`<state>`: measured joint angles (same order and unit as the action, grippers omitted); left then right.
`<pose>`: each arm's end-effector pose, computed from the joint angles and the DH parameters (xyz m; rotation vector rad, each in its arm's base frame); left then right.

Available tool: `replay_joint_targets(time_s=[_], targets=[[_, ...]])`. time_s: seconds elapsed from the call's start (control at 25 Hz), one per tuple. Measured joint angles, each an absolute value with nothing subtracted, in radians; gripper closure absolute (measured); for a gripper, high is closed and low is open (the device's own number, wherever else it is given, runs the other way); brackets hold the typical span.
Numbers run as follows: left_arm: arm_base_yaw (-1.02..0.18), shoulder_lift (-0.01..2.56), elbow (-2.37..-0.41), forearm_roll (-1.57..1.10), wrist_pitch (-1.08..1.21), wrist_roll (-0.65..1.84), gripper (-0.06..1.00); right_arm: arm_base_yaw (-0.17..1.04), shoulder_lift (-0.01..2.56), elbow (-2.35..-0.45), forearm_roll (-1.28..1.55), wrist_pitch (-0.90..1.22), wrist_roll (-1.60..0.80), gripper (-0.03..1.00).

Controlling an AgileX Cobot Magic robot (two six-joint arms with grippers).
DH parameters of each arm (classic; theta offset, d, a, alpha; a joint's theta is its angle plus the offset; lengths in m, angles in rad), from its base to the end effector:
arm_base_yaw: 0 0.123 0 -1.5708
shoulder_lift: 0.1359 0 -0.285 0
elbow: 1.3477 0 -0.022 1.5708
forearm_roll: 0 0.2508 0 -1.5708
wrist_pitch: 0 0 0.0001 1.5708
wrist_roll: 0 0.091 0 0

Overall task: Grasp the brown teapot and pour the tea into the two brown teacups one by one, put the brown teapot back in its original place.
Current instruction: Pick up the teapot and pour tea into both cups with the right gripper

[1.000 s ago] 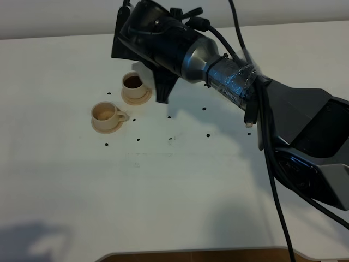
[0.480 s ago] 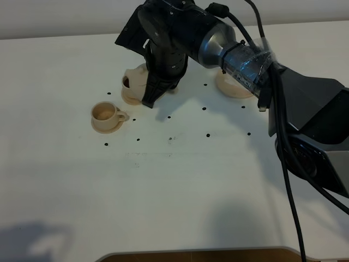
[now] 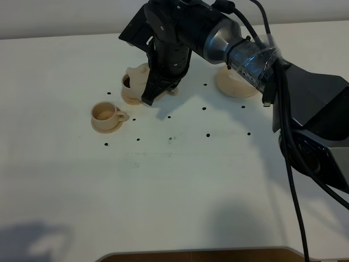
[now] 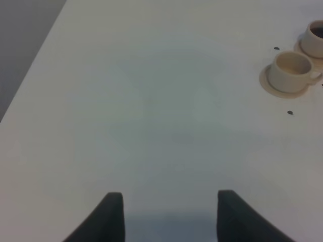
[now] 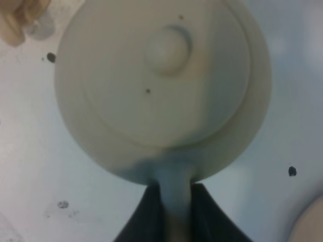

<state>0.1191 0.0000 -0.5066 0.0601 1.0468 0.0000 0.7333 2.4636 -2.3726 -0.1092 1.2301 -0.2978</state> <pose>-0.0056 0.0041 0.2804 -0.1230 2.0217 0.1470 0.3963 0.3445 0.2057 -1.3981 2.4135 -0.0463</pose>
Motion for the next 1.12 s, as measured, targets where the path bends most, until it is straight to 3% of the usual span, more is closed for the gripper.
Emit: replay_joint_targets(time_s=[0.68, 1.12], targets=[[0.119, 0.0, -0.507, 0.06, 1.047, 0.0, 0.5, 0.733, 2.391, -2.221, -0.061, 1.228, -0.298, 0.88], [0.119, 0.0, -0.507, 0.06, 1.047, 0.0, 0.5, 0.733, 2.255, -1.964, -0.042, 1.165, -0.351, 0.88]])
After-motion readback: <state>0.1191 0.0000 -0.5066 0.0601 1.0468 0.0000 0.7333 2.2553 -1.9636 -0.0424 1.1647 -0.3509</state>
